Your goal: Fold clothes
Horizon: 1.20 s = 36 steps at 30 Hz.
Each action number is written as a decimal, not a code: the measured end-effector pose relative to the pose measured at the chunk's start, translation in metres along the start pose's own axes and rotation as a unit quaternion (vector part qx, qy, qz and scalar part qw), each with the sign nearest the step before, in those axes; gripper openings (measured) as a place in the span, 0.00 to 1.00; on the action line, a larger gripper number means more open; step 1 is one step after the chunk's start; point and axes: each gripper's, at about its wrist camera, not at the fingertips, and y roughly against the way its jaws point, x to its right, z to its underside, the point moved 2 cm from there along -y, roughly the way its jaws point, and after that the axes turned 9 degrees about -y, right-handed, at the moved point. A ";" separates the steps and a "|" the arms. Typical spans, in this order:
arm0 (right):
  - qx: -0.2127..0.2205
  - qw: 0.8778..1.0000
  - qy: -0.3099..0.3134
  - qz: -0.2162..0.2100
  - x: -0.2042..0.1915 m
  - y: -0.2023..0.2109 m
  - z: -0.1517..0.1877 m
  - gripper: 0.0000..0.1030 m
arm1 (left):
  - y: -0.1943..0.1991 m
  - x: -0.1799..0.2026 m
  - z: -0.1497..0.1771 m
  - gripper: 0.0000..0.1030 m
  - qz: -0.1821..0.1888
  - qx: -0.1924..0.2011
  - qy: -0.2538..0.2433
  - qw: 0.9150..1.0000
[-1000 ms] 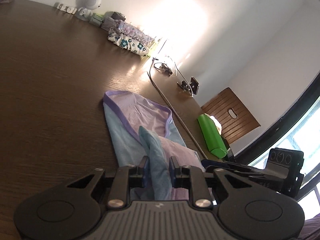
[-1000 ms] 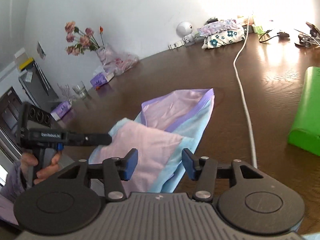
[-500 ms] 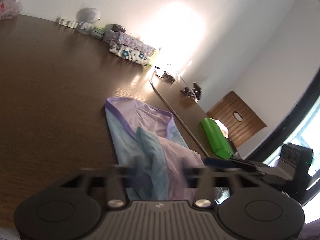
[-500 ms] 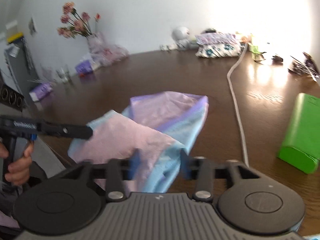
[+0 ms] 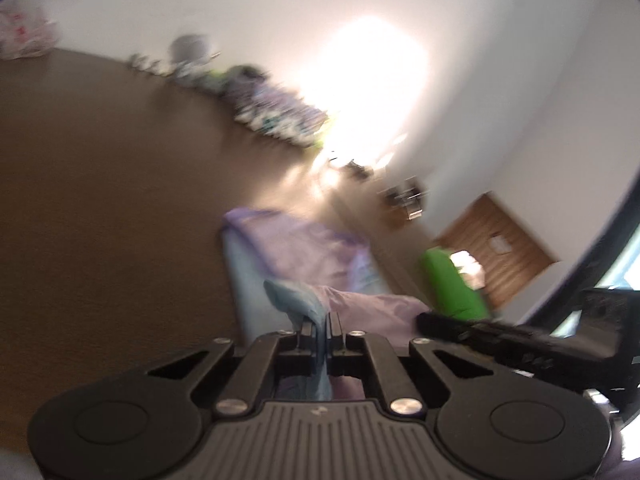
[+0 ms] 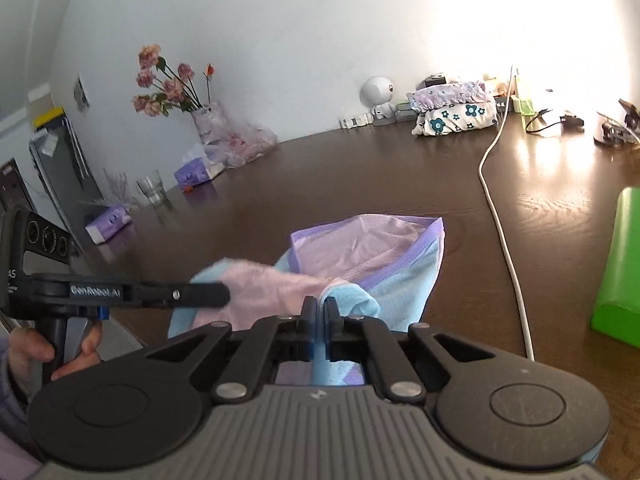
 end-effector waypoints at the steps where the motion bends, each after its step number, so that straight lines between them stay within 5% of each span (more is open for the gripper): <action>1: -0.011 1.000 0.003 0.013 0.001 -0.007 0.003 0.05 | -0.005 -0.001 0.002 0.05 -0.006 -0.010 0.002 1.000; 5: -0.018 0.999 0.024 0.039 -0.003 -0.011 0.009 0.12 | -0.001 0.005 0.001 0.18 -0.011 0.013 -0.026 1.000; 9: 0.029 0.998 0.037 0.045 -0.008 0.010 0.004 0.39 | 0.002 0.004 -0.003 0.25 -0.019 0.021 -0.038 0.999; 12: 0.050 0.997 0.050 0.031 -0.016 0.016 0.001 0.39 | 0.007 -0.003 -0.007 0.42 -0.039 0.029 -0.033 0.998; 16: 0.052 0.995 0.083 0.007 -0.034 0.006 0.006 0.39 | 0.019 -0.008 -0.011 0.38 -0.028 0.068 -0.037 0.997; 20: 0.044 0.994 0.091 0.036 -0.041 -0.007 0.008 0.39 | 0.013 -0.001 -0.012 0.32 -0.040 0.065 -0.047 0.996; 25: 0.027 0.997 0.066 0.013 -0.029 -0.013 0.008 0.39 | 0.029 0.016 -0.021 0.32 -0.033 0.129 -0.078 0.988; 29: -0.007 0.996 0.086 0.037 -0.031 -0.028 0.020 0.44 | -0.004 0.034 -0.016 0.32 -0.069 0.066 -0.150 0.984; 36: 0.038 0.996 0.065 0.045 -0.019 -0.011 0.008 0.57 | -0.030 0.006 -0.043 0.36 -0.076 0.041 -0.091 0.992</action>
